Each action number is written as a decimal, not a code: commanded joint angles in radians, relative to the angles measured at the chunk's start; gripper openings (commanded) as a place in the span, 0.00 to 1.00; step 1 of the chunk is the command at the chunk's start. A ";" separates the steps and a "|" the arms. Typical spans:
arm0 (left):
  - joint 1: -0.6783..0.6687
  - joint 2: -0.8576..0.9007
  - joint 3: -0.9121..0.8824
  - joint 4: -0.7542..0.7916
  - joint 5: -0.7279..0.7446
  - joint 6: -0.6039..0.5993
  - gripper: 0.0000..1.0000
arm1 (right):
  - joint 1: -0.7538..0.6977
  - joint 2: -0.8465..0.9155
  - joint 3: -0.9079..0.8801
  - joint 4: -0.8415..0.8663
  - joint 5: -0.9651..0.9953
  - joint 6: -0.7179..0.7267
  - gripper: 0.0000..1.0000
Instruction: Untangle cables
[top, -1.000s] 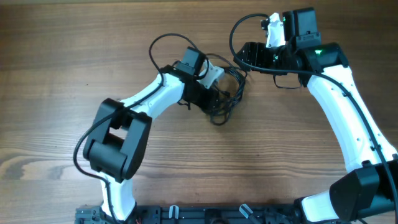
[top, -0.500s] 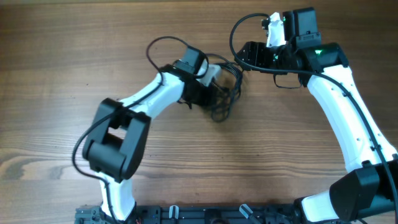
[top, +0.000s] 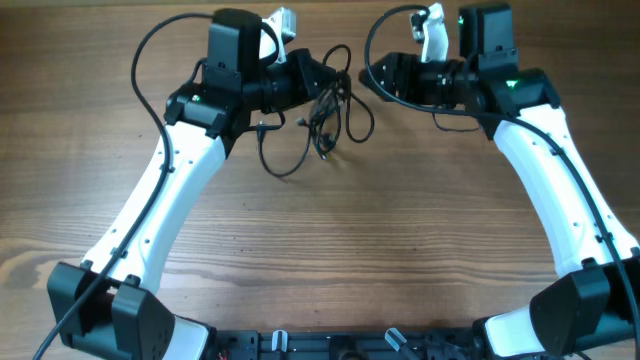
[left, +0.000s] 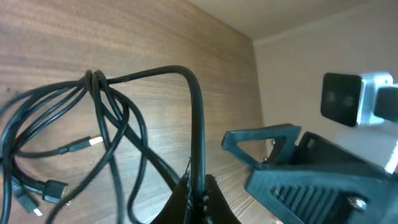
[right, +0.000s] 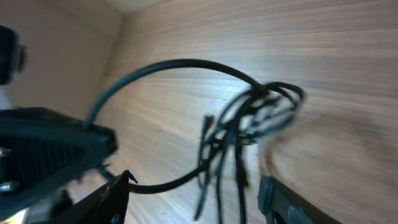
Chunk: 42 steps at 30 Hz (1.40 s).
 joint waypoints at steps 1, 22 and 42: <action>-0.001 0.000 0.007 0.016 0.027 -0.058 0.04 | 0.000 -0.009 0.012 -0.030 -0.003 0.087 0.68; 0.017 -0.003 0.007 0.483 0.089 -0.872 0.04 | 0.002 0.109 -0.011 0.089 0.033 0.148 0.36; 0.129 -0.004 0.007 0.944 0.102 -1.186 0.04 | 0.000 0.164 -0.014 0.402 -0.455 0.033 0.39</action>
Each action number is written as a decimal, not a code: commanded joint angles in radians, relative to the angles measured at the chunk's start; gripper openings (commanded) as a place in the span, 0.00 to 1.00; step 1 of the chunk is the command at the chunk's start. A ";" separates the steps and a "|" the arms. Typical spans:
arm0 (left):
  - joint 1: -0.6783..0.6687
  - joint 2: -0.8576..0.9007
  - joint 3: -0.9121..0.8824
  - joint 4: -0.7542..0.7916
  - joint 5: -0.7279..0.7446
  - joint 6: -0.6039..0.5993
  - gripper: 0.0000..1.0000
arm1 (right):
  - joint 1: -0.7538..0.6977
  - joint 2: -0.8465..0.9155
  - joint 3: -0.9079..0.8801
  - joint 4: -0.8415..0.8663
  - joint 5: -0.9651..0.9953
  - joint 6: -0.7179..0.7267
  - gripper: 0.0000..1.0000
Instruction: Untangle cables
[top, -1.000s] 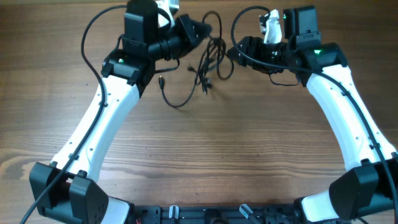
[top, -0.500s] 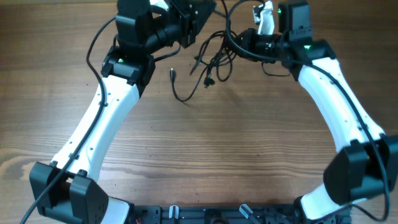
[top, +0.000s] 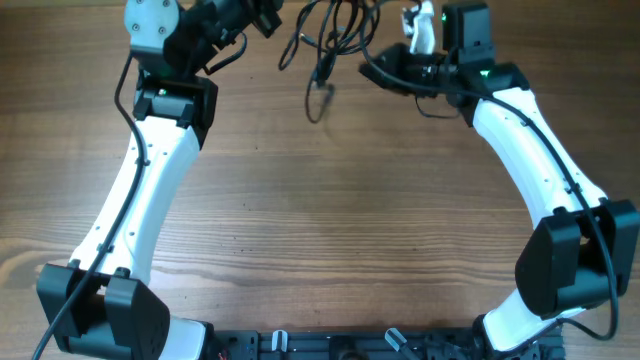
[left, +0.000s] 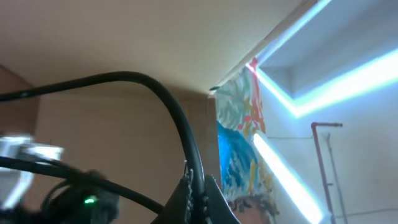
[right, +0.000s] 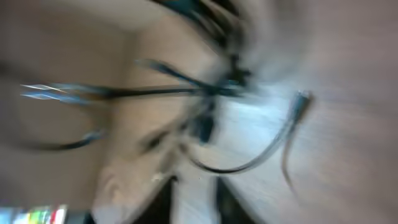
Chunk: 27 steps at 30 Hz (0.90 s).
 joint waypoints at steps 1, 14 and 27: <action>-0.005 -0.008 0.013 -0.022 0.001 -0.025 0.04 | 0.003 0.007 -0.002 0.153 -0.364 -0.063 0.45; -0.006 -0.008 0.013 -0.035 -0.085 -0.029 0.04 | 0.154 0.010 -0.002 0.299 -0.122 0.256 0.76; 0.003 -0.008 0.013 -0.162 -0.221 -0.092 0.04 | 0.193 0.010 -0.002 0.222 0.124 0.464 0.92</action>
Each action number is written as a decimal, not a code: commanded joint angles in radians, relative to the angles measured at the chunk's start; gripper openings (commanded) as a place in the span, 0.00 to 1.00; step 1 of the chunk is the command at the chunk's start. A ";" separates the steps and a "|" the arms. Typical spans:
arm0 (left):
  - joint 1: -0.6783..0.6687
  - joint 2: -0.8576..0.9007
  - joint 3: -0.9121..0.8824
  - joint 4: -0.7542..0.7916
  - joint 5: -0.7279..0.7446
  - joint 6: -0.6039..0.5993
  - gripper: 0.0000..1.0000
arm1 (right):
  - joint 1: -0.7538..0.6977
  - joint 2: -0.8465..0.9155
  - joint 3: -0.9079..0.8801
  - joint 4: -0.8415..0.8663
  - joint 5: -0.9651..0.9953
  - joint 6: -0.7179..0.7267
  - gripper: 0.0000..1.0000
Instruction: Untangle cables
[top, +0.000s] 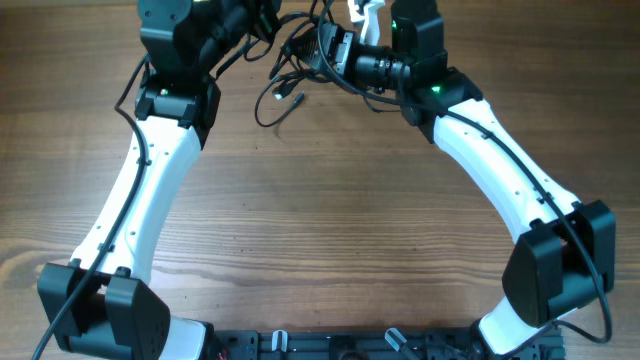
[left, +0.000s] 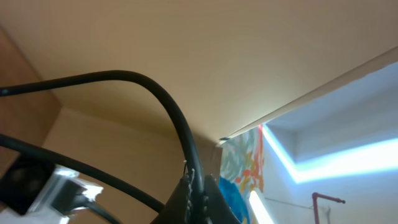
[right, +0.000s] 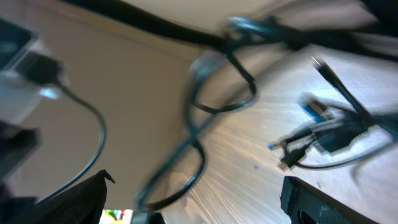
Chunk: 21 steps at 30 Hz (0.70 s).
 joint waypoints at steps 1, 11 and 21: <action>0.006 -0.010 0.013 0.034 -0.046 -0.032 0.04 | 0.004 0.011 0.000 -0.024 0.067 0.034 0.92; -0.066 -0.010 0.013 0.035 -0.046 -0.215 0.04 | 0.023 0.019 0.000 0.092 0.246 0.210 1.00; -0.166 -0.010 0.013 0.100 -0.047 -0.291 0.04 | 0.039 0.114 0.000 0.194 0.393 0.371 0.76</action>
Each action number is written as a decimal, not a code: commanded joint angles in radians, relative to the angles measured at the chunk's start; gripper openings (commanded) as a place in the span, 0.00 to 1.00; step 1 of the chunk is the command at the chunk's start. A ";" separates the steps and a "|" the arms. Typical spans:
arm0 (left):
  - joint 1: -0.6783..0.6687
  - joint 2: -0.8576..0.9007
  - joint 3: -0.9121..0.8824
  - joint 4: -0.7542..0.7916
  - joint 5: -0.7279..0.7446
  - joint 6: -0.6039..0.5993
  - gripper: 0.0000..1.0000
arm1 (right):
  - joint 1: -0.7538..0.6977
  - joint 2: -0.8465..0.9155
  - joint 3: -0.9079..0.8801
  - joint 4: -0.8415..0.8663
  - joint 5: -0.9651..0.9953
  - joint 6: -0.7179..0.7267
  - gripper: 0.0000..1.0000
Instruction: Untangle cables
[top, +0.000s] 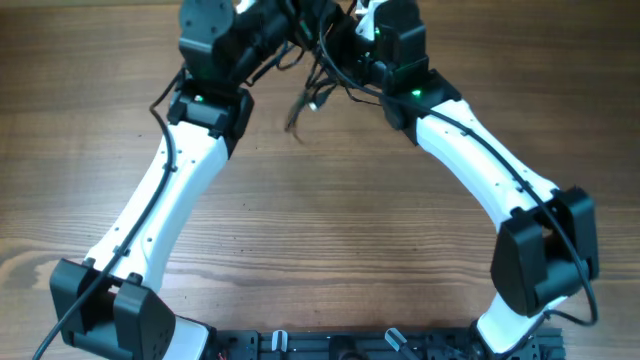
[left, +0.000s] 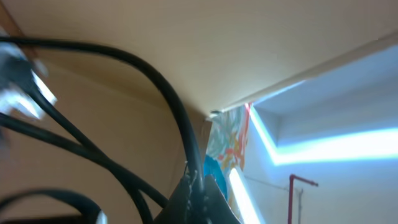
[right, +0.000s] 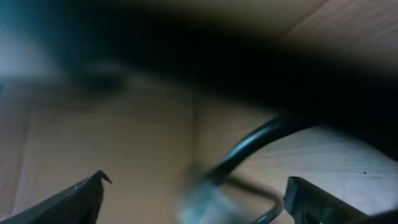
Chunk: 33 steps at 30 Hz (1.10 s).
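A tangle of black cables (top: 318, 72) hangs near the far edge of the table, with its loose plug ends (top: 300, 105) dangling over the wood. My left gripper (left: 196, 184) is shut on one black cable (left: 166, 96), pinched between its fingertips; this view looks up at the room. In the overhead view the left gripper (top: 298, 18) sits at the top of the tangle. My right gripper (top: 347, 30) is right beside it, open, fingers (right: 87, 190) wide apart. A blurred cable (right: 261, 142) crosses just ahead of them.
The wooden table (top: 330, 230) stretches bare toward the near edge. Both arms meet at the far middle, the left arm (top: 170, 190) coming in from the near left and the right arm (top: 490, 170) from the near right. A dark blurred shape fills the top of the right wrist view.
My left arm has shifted right with its cable, and the dangling ends now hang further right. The right gripper, still open, is closer to the tangle; cables fill its view.
At first the tangle lay on the table between the grippers, my left one shut on a cable, the right open beside it. Then the left held the bundle raised at the far edge. The open right gripper had moved in leftward, and now both meet at the tangle.
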 joint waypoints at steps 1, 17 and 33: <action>-0.016 -0.010 0.013 0.037 -0.010 -0.158 0.04 | -0.007 0.050 0.002 0.003 0.083 0.079 0.63; 0.185 -0.010 0.013 -0.113 -0.017 0.041 0.04 | -0.070 0.052 0.002 -0.252 -0.060 -0.225 0.04; 0.439 -0.029 0.015 -0.654 -0.174 1.362 0.04 | -0.272 0.052 0.002 -0.831 0.026 -0.695 0.04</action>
